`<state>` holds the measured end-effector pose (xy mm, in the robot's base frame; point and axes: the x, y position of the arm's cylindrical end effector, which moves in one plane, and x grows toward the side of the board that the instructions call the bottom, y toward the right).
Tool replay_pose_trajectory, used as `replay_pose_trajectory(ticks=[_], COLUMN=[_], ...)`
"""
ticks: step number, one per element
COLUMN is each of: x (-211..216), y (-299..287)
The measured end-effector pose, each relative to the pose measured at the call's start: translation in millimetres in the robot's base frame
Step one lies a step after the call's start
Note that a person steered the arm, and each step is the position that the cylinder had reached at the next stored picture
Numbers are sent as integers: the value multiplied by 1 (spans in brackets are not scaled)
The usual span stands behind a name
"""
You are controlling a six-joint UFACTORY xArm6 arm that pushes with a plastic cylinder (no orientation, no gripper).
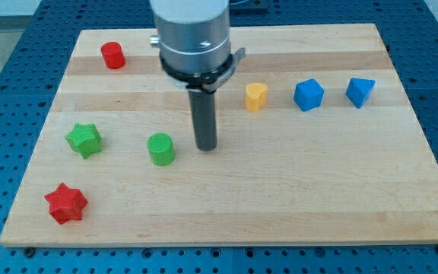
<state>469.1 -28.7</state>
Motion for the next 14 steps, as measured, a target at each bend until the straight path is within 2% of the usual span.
replay_pose_trajectory(ticks=[1, 2, 4, 5, 6, 8, 10, 14], x=[-27, -28, -28, -26, -4, 12, 26, 44], y=[-1, -2, -106, -106, -99, -35, -60, -59])
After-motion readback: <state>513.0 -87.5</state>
